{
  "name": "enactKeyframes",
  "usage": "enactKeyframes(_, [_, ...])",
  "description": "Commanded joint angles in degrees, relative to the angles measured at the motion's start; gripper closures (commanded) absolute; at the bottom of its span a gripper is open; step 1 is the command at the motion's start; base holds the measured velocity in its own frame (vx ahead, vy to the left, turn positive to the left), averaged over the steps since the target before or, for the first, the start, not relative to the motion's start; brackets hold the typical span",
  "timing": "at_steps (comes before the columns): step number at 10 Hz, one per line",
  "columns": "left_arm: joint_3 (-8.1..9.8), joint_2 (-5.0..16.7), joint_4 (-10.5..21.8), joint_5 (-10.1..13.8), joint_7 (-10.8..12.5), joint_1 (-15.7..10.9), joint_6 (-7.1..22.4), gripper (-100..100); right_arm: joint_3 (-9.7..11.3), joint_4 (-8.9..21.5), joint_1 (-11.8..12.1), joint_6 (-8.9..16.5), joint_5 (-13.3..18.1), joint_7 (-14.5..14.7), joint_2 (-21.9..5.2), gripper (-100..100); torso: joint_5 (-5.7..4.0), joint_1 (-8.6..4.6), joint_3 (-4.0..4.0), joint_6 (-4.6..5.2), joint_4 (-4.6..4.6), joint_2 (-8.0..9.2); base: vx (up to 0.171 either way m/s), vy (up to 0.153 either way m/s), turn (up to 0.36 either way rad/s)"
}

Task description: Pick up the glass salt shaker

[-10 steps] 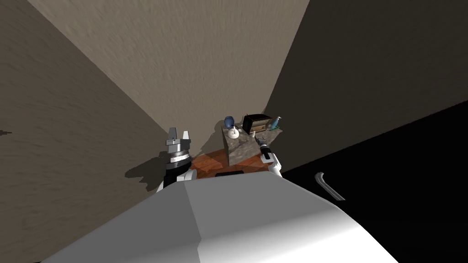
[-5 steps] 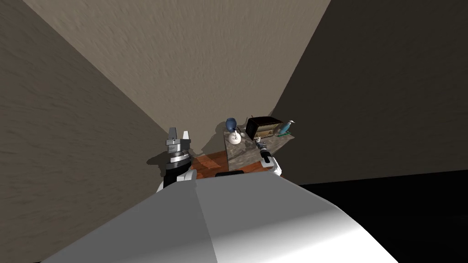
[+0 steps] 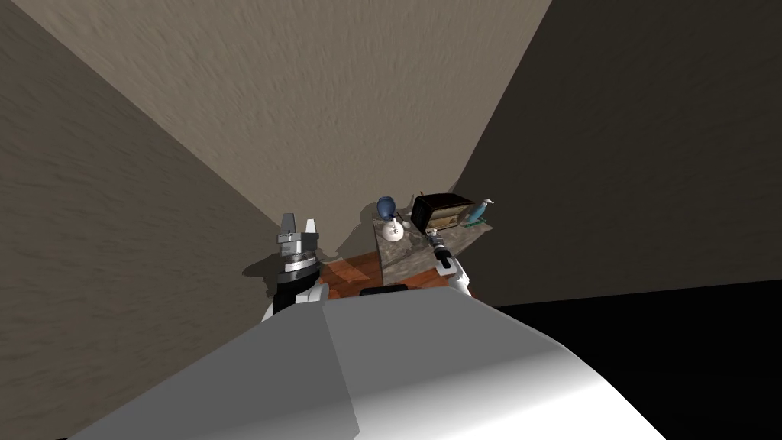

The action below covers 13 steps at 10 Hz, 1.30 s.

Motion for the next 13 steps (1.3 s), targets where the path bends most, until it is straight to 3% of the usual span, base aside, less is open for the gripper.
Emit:
enactKeyframes(1, [0.0, 0.0, 0.0, 0.0, 0.0, 0.0, 0.0, 0, 0.3, 2.9, -0.9, -1.6, -1.0, 0.4, -1.0, -100, 0.0, 0.0, 0.0, 0.0, 0.0, 0.0, 0.003, 0.055, -0.034])
enactKeyframes(2, [0.0, 0.0, 0.0, 0.0, 0.0, 0.0, 0.0, 0, 0.3, 4.1, -0.9, -1.6, -1.0, 0.4, -1.0, -100, 0.0, 0.01, -0.01, 0.01, -0.01, 0.0, 0.002, 0.029, -0.002])
enactKeyframes(3, [0.0, 0.0, 0.0, 0.0, 0.0, 0.0, 0.0, 0, 1.1, 6.3, -3.5, -3.7, -3.1, 0.8, -3.3, -100, -0.02, -0.07, -0.01, 0.01, -0.01, 0.0, 0.009, 0.052, -0.064])
enactKeyframes(5, [0.0, 0.0, 0.0, 0.0, 0.0, 0.0, 0.0, 0, 1.1, 9.0, -3.5, -3.7, -3.1, 0.8, -3.3, -100, 0.0, 0.02, -0.02, 0.01, -0.02, -0.03, 0.002, 0.045, -0.017])
enactKeyframes(6, [0.0, 0.0, 0.0, 0.0, 0.0, 0.0, 0.0, 0, 2.0, 11.2, -6.0, -5.9, -5.1, 1.3, -5.6, -100, -0.02, -0.06, 0.0, 0.01, -0.01, 0.01, -0.005, 0.049, -0.065])
enactKeyframes(9, [0.0, 0.0, 0.0, 0.0, 0.0, 0.0, 0.0, 0, 2.0, 13.9, -6.0, -5.9, -5.1, 1.3, -5.6, -100, -0.09, -0.05, -0.04, -0.04, -0.07, -0.01, 0.0, 0.027, -0.015])
enactKeyframes(10, [0.0, 0.0, 0.0, 0.0, 0.0, 0.0, 0.0, 0, 2.9, 16.2, -8.6, -8.1, -7.2, 1.8, -8.0, -100, -0.11, -0.12, -0.06, -0.05, -0.08, -0.03, 0.0, 0.038, -0.068])
enactKeyframes(11, [0.0, 0.0, 0.0, 0.0, 0.0, 0.0, 0.0, 0, 2.9, 18.8, -8.6, -8.1, -7.2, 1.8, -8.0, -100, -0.07, -0.04, -0.06, -0.04, -0.06, -0.07, 0.002, 0.059, -0.034])
enactKeyframes(12, [0.0, 0.0, 0.0, 0.0, 0.0, 0.0, 0.0, 0, 3.7, 20.5, -11.1, -10.2, -9.2, 2.2, -10.3, -100, -0.06, -0.01, -0.08, -0.04, -0.06, -0.1, 0.001, 0.082, -0.064])
enactKeyframes(13, [0.0, 0.0, 0.0, 0.0, 0.0, 0.0, 0.0, 0, 3.7, 21.5, -11.1, -10.2, -9.2, 2.2, -10.3, -100, 0.0, 0.07, -0.08, -0.06, -0.01, -0.15, -0.007, 0.069, -0.048])
